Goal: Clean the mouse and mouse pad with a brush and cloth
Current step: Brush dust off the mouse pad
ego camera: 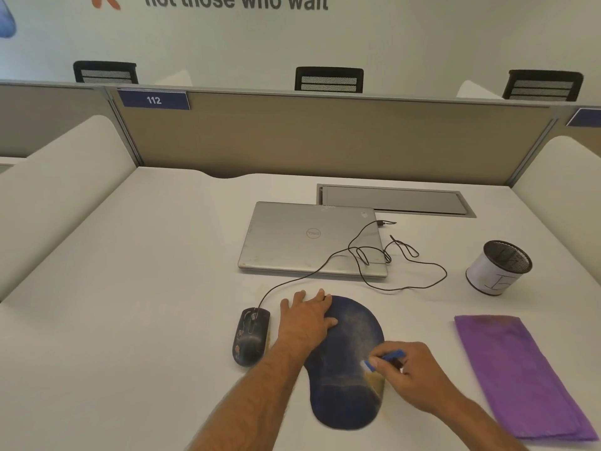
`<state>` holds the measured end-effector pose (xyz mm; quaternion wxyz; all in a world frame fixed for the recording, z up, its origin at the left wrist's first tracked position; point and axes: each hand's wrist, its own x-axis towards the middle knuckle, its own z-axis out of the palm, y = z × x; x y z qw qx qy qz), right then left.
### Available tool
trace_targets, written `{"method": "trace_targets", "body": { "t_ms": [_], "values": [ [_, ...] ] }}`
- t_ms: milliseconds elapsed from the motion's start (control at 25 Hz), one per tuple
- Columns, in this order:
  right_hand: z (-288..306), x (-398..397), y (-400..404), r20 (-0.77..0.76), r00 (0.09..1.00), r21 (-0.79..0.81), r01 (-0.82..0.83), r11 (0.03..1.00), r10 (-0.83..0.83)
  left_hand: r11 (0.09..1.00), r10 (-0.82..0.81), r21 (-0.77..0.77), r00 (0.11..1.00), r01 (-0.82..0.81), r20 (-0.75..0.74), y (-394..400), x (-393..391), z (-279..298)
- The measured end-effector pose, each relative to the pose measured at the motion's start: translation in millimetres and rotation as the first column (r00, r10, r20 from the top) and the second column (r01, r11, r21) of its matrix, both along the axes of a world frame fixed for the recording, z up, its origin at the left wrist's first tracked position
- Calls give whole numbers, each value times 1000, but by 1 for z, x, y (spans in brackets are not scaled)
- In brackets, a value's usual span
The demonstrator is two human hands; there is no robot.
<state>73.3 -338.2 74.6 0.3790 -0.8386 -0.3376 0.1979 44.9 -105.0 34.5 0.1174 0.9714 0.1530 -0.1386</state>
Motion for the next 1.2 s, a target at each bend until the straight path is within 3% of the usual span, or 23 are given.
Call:
{"method": "trace_targets", "body": {
  "t_ms": [200, 360, 480, 640, 1080, 1200],
  "values": [
    [-8, -3, 9, -15, 999, -139, -51, 989, 49, 1000, 4, -7, 1000, -4, -2, -1, 1, 0],
    [-5, -1, 10, 26, 999, -44, -20, 999, 21, 1000, 6, -6, 1000, -6, -5, 0, 1, -1],
    [-8, -2, 9, 8, 999, -147, -47, 988, 49, 1000, 3, -4, 1000, -3, -7, 0, 1, -1],
    [-8, 3, 8, 39, 999, -56, 32, 998, -29, 1000, 4, 0, 1000, -4, -2, 0, 1, -1],
    [-11, 1, 12, 43, 998, -146, 51, 988, -45, 1000, 0, -2, 1000, 0, 5, -1, 0, 0],
    [-9, 2, 13, 90, 992, -45, 97, 994, -92, 1000, 4, -2, 1000, -4, 3, 0, 0, 0]
  ]
}}
